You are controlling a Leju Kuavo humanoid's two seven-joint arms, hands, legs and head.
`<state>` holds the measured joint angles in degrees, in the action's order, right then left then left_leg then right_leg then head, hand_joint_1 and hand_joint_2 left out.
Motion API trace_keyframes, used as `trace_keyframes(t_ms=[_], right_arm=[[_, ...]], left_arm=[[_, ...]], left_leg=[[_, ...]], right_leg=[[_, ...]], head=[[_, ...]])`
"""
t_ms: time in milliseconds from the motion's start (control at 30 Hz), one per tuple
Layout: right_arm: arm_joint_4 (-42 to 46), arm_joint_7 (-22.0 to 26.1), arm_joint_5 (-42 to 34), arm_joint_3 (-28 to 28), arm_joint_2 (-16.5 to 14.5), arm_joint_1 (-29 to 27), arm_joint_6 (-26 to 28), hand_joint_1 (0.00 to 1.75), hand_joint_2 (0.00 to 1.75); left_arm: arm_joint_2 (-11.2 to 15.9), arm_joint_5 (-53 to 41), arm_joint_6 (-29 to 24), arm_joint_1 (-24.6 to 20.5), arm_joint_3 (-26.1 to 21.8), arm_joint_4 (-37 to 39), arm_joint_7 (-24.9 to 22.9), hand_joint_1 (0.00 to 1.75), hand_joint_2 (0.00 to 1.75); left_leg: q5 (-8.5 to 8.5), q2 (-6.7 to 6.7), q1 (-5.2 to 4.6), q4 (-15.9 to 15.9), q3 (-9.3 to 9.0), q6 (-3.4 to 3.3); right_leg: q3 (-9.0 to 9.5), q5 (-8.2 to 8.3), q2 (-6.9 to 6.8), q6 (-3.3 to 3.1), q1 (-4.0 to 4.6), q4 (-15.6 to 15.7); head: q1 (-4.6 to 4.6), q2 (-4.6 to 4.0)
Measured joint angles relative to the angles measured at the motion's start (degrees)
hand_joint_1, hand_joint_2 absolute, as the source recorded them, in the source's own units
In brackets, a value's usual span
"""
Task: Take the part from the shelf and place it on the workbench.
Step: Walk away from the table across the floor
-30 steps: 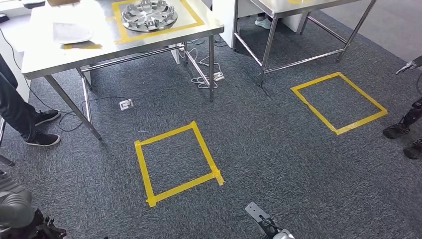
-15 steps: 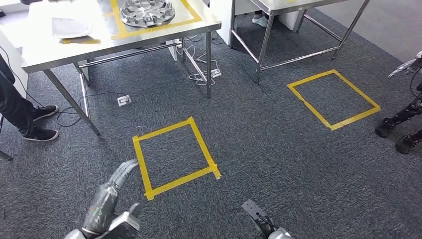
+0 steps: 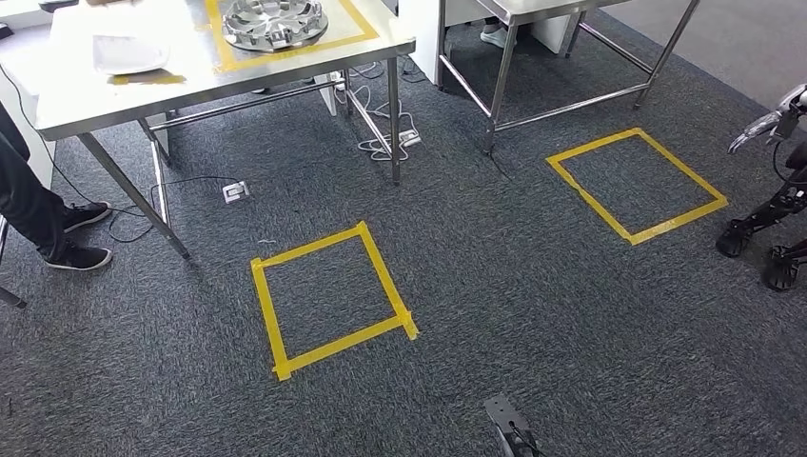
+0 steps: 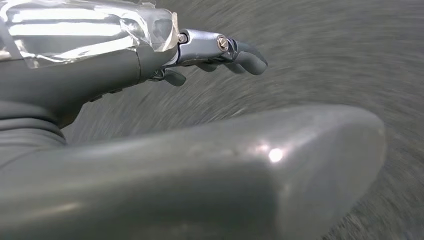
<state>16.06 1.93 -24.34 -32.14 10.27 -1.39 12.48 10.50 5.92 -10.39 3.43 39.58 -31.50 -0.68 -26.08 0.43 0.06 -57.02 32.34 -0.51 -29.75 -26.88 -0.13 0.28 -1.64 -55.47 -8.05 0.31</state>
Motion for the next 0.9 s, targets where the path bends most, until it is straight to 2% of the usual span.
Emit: trace_keyframes(t_ms=[33, 100, 133, 167, 200, 233, 300, 333, 367, 433, 467, 500, 533, 600, 633, 667, 700, 733, 767, 800, 833, 867, 900], right_arm=[[-0.1, -0.1, 0.22, 0.1, -0.05, 0.04, 0.43, 0.0, 0.0], [-0.34, -0.34, 0.91, 0.15, -0.08, 0.05, 0.97, 0.0, 0.0], [-0.49, -0.42, 1.18, 0.15, -0.08, 0.01, 1.14, 0.0, 0.0], [-0.62, -0.45, 1.25, 0.15, -0.08, -0.03, 1.26, 0.0, 0.0], [-0.74, -0.47, 1.18, 0.15, -0.08, -0.07, 1.37, 0.0, 0.0], [-0.81, -0.47, 1.02, 0.16, -0.09, -0.09, 1.45, 0.0, 0.0], [-0.87, -0.46, 0.7, 0.18, -0.18, -0.12, 1.55, 0.0, 0.0], [-0.87, -0.45, 0.6, 0.2, -0.21, -0.13, 1.57, 0.0, 0.0], [-0.88, -0.44, 0.55, 0.23, -0.2, -0.12, 1.61, 0.0, 0.0], [-0.89, -0.43, 0.49, 0.26, -0.15, -0.04, 1.67, 0.0, 0.0], [-0.88, -0.43, 0.49, 0.26, -0.14, 0.0, 1.68, 0.0, 0.0], [-0.88, -0.43, 0.48, 0.26, -0.14, -0.05, 1.66, 0.0, 0.0], [-0.88, -0.43, 0.46, 0.26, -0.1, -0.16, 1.62, 0.0, 0.0], [-0.91, -0.44, 0.3, 0.28, 0.02, -0.56, 1.53, 0.0, 0.0], [-0.92, -0.44, 0.21, 0.3, 0.07, -0.78, 1.51, 0.0, 0.0], [-0.94, -0.45, 0.14, 0.31, 0.1, -0.99, 1.51, 0.0, 0.0], [-0.95, -0.45, 0.11, 0.32, 0.11, -1.14, 1.51, 0.0, 0.0], [-0.96, -0.45, 0.09, 0.32, 0.14, -1.21, 1.51, 0.0, 0.0], [-0.96, -0.45, 0.08, 0.33, 0.2, -1.24, 1.51, 0.0, 0.0], [-1.0, -0.45, 0.04, 0.34, 0.31, -1.25, 1.51, 0.0, 0.0], [-1.03, -0.46, -0.02, 0.35, 0.42, -1.23, 1.51, 0.0, 0.0], [-1.07, -0.46, -0.08, 0.36, 0.51, -1.2, 1.52, 0.0, 0.0], [-1.11, -0.5, -0.15, 0.38, 0.57, -1.18, 1.52, 0.0, 0.0]], left_arm=[[-0.46, 1.83, -0.27, 0.31, -1.67, 1.6, -0.01, 0.0, 0.0], [-1.26, 3.18, -0.47, 0.69, -4.01, 4.28, 0.01, 0.0, 0.0], [-1.66, 3.11, -0.5, 0.77, -4.67, 5.39, 0.02, 0.0, 0.0], [-2.0, 2.92, -0.52, 0.8, -5.02, 6.33, 0.03, 0.0, 0.0], [-2.37, 2.62, -0.51, 0.77, -5.21, 7.2, 0.03, 0.0, 0.0], [-2.75, 2.17, -0.49, 0.7, -5.32, 7.88, 0.03, 0.0, 0.0], [-3.41, 0.85, -0.42, 0.13, -5.17, 8.82, -0.1, 0.0, 0.0], [-3.72, 0.07, -0.42, -0.34, -4.99, 9.12, -0.22, 0.0, 0.0], [-3.96, -0.6, -0.44, -0.8, -4.73, 9.36, -0.42, 0.0, 0.0], [-4.39, -1.38, -0.51, -1.3, -4.09, 9.78, -0.98, 0.0, 0.0], [-4.56, -1.51, -0.62, -1.34, -3.77, 10.03, -1.3, 0.0, 0.0], [-4.75, -1.54, -0.76, -1.41, -3.5, 10.24, -1.58, 0.0, 0.0], [-4.9, -1.53, -0.92, -1.55, -3.35, 10.4, -1.78, 0.0, 0.0], [-5.14, -1.5, -1.2, -1.95, -3.18, 10.63, -2.12, 0.0, 0.0], [-5.19, -1.48, -1.3, -2.06, -3.14, 10.75, -2.27, 0.0, 0.0], [-5.26, -1.48, -1.38, -2.11, -3.07, 10.89, -2.43, 0.0, 0.0], [-5.31, -1.48, -1.43, -2.11, -2.97, 11.02, -2.55, 0.0, 0.0], [-5.36, -1.48, -1.48, -2.13, -2.85, 11.14, -2.64, 0.0, 0.0], [-5.41, -1.48, -1.53, -2.18, -2.72, 11.22, -2.74, 0.0, 0.0], [-5.46, -1.48, -1.6, -2.27, -2.57, 11.3, -2.87, 0.0, 0.0], [-5.51, -1.48, -1.69, -2.35, -2.45, 11.37, -3.09, 0.0, 0.0], [-5.54, -1.48, -1.78, -2.37, -2.36, 11.47, -3.34, 0.0, 0.0], [-5.56, -1.47, -1.86, -2.35, -2.3, 11.62, -3.58, 0.0, 0.0]], left_leg=[[-1.69, -0.09, 0.13, -2.26, 0.91, 0.29], [-6.04, -0.22, 0.33, -9.45, 3.89, 0.84], [-7.49, -0.23, 0.41, -12.65, 5.15, 1.0], [-7.88, -0.21, 0.49, -14.13, 5.52, 1.07], [-7.25, -0.14, 0.55, -13.39, 4.75, 1.04], [-5.91, 0.11, 0.58, -10.59, 2.85, 0.92], [-3.44, 1.8, 0.47, -2.64, -2.15, 0.41], [-2.82, 2.47, 0.3, 0.14, -3.69, 0.04], [-2.61, 2.85, 0.1, 1.6, -4.34, -0.35], [-2.11, 2.0, -0.22, 2.0, -3.88, -1.2], [-1.63, 1.59, -0.19, 2.18, -3.73, -1.6], [-1.12, 1.12, -0.12, 2.37, -3.55, -2.03], [-0.62, 0.67, -0.03, 2.56, -3.31, -2.43], [-0.06, -0.43, -0.11, 2.56, -2.63, -2.96], [0.11, -1.05, -0.24, 2.54, -2.37, -3.06], [0.23, -1.71, -0.37, 2.5, -2.19, -3.08], [0.3, -2.36, -0.47, 2.44, -2.09, -3.07], [0.33, -3.02, -0.53, 2.34, -2.16, -3.03], [0.34, -3.66, -0.56, 2.2, -2.22, -2.96], [0.29, -4.26, -0.68, 1.94, -2.18, -2.8], [0.26, -4.79, -0.78, 1.72, -2.06, -2.59], [0.24, -5.24, -0.82, 1.55, -1.8, -2.32], [0.26, -5.66, -0.82, 1.45, -1.54, -2.0]], right_leg=[[0.01, 0.25, -0.16, -0.35, -0.11, 0.12], [-0.34, 0.6, -0.66, -0.74, -0.01, 0.12], [-0.57, 0.72, -1.02, -0.77, 0.04, 0.11], [-0.78, 0.85, -1.45, -0.76, 0.07, 0.1], [-0.97, 0.95, -1.9, -0.7, 0.08, 0.1], [-1.12, 1.06, -2.38, -0.61, 0.08, 0.1], [-1.04, 1.25, -3.35, -0.23, 0.29, 0.06], [-0.97, 1.35, -3.87, 0.1, 0.41, 0.06], [-0.91, 1.48, -4.39, 0.47, 0.5, 0.06], [-0.92, 1.83, -5.34, 1.3, 0.41, 0.22], [-1.13, 1.72, -5.05, 1.59, 0.3, -0.03], [-1.7, 0.97, -4.14, 1.63, 0.22, -1.15], [-2.81, -0.46, -2.9, 1.44, 0.16, -3.52], [-6.29, -4.52, -0.71, 0.76, 0.16, -11.46], [-7.82, -6.01, -0.37, 0.68, 0.2, -15.18], [-8.5, -6.66, -0.23, 0.85, 0.24, -17.16], [-8.0, -6.33, -0.12, 1.22, 0.25, -16.75], [-6.32, -5.13, 0.1, 1.67, 0.24, -13.8], [-3.96, -3.54, 0.78, 2.04, 0.24, -9.39], [-1.8, -2.13, 1.72, 2.11, 0.31, -5.13], [-0.34, -1.14, 2.34, 1.95, 0.36, -2.03], [0.34, -0.68, 2.75, 1.59, 0.47, -0.44], [0.45, -0.56, 2.58, 1.16, 0.62, -0.07]], head=[[0.01, 0.0], [0.02, 0.0], [0.02, 0.0], [0.02, 0.0], [0.01, 0.0], [0.01, 0.0], [0.01, 0.0], [-0.01, 0.0], [-0.01, 0.0], [-0.02, 0.0], [-0.02, 0.0], [-0.03, 0.0], [-0.04, 0.0], [-0.08, 0.0], [-0.08, 0.0], [-0.08, 0.0], [-0.08, 0.0], [-0.09, 0.0], [-0.09, 0.0], [-0.09, 0.0], [-0.09, 0.0], [-0.08, 0.0], [-0.08, 0.0]])
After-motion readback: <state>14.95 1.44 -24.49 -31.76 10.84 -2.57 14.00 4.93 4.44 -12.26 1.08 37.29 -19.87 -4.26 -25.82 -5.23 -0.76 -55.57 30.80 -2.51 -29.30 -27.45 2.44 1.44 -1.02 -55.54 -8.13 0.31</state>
